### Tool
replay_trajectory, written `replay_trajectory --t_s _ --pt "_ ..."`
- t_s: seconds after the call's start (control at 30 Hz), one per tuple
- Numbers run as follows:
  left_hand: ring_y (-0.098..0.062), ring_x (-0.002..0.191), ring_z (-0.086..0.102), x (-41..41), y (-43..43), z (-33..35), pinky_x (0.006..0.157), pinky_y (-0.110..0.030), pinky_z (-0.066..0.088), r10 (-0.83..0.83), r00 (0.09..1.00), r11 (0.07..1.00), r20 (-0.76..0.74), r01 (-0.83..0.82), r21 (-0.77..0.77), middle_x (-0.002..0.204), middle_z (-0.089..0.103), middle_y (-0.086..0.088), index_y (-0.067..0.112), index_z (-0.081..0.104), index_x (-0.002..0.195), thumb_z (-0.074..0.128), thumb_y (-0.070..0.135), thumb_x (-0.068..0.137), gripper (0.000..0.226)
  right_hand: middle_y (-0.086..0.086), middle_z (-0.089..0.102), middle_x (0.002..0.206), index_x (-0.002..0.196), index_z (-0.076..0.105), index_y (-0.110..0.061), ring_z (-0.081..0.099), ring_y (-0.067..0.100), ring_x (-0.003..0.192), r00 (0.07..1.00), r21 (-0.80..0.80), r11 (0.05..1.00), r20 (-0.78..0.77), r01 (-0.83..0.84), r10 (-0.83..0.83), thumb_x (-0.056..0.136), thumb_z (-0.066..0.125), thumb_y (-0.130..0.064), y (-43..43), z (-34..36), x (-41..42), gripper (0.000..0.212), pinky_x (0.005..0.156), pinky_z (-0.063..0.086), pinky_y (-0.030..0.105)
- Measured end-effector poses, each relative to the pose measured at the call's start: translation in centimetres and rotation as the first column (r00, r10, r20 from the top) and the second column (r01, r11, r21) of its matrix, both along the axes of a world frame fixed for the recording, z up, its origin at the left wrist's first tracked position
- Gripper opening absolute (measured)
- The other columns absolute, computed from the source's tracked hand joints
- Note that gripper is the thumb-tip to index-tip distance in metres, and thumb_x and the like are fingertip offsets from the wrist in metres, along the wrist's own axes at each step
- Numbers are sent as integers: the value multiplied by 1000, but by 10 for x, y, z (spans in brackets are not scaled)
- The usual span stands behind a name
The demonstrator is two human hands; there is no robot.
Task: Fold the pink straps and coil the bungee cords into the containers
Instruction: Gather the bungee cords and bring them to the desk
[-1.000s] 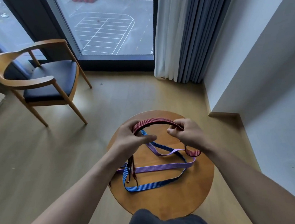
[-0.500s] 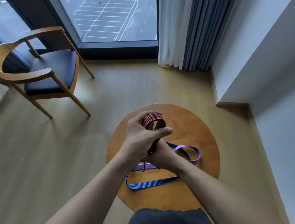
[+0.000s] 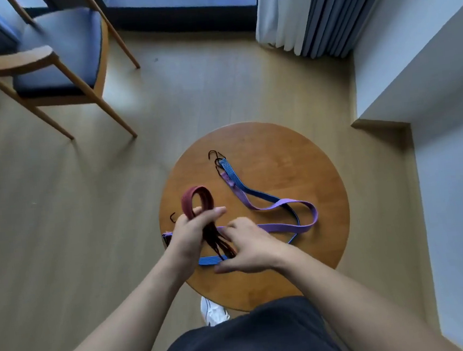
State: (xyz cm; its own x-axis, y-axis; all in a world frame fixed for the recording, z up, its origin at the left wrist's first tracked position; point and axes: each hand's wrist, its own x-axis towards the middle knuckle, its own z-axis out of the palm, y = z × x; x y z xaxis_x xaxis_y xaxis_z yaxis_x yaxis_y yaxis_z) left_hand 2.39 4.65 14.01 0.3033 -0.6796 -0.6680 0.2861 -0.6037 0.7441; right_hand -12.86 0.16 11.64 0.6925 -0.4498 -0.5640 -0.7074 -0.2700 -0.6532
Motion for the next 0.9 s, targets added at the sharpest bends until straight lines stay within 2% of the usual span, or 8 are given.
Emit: replay_trajectory --t_s 0.13,0.23,0.33,0.5,0.6,0.73,0.83,0.9 --pt "-24 58 69 22 7 -21 75 -39 55 251 964 966 85 -255 41 53 59 -4 9 61 77 59 6 97 20 6 38 147 148 40 -23 28 23 142 988 -58 994 -119 95 -101 66 85 -56 -27 -42 -32 99 116 33 39" --pt "-17 39 54 38 18 -28 63 -36 47 312 938 944 149 -324 64 45 41 5 15 54 68 60 6 97 31 7 26 155 151 30 -22 16 28 149 932 -180 983 -361 -30 -37 71 84 -43 -41 -88 -43 98 114 36 42" --pt "-16 35 41 47 31 -32 54 -31 42 303 931 942 206 -325 84 45 36 6 17 52 67 69 5 93 32 10 15 162 154 18 -23 11 33 150 874 -202 970 -485 -137 22 78 77 -27 -43 -126 -46 97 114 35 43" --pt "-7 40 39 54 47 -37 45 -27 38 181 947 968 266 -219 121 48 44 13 28 66 54 75 5 89 43 6 49 130 150 20 -16 44 29 119 863 -397 906 -499 -145 -80 75 71 -18 -31 -157 -45 90 89 45 39" --pt "-5 41 40 56 52 -41 47 -29 38 167 936 963 310 -222 151 47 48 15 35 68 54 76 6 89 46 6 58 117 140 31 -12 50 27 106 839 -432 888 -533 -160 -108 80 62 -13 -26 -163 -41 68 79 43 38" --pt "-7 39 41 61 58 -43 46 -29 41 156 917 959 366 -230 166 47 48 12 24 60 67 78 6 88 32 6 67 109 115 40 -17 52 28 107 811 -350 918 -582 -188 -57 84 53 -9 -24 -158 -44 34 77 41 39" --pt "-10 44 44 62 59 -43 47 -30 43 146 917 962 371 -219 164 50 52 12 20 64 74 78 8 88 24 5 68 103 93 37 -20 53 29 105 842 -344 927 -536 -149 -63 83 52 -18 -27 -138 -44 18 73 33 38" --pt "-14 48 45 62 56 -42 46 -30 43 150 918 964 366 -218 152 56 54 9 17 67 79 78 9 88 17 3 68 96 92 46 -20 54 29 103 879 -397 915 -459 -72 -130 81 51 -24 -30 -117 -42 13 79 34 39"
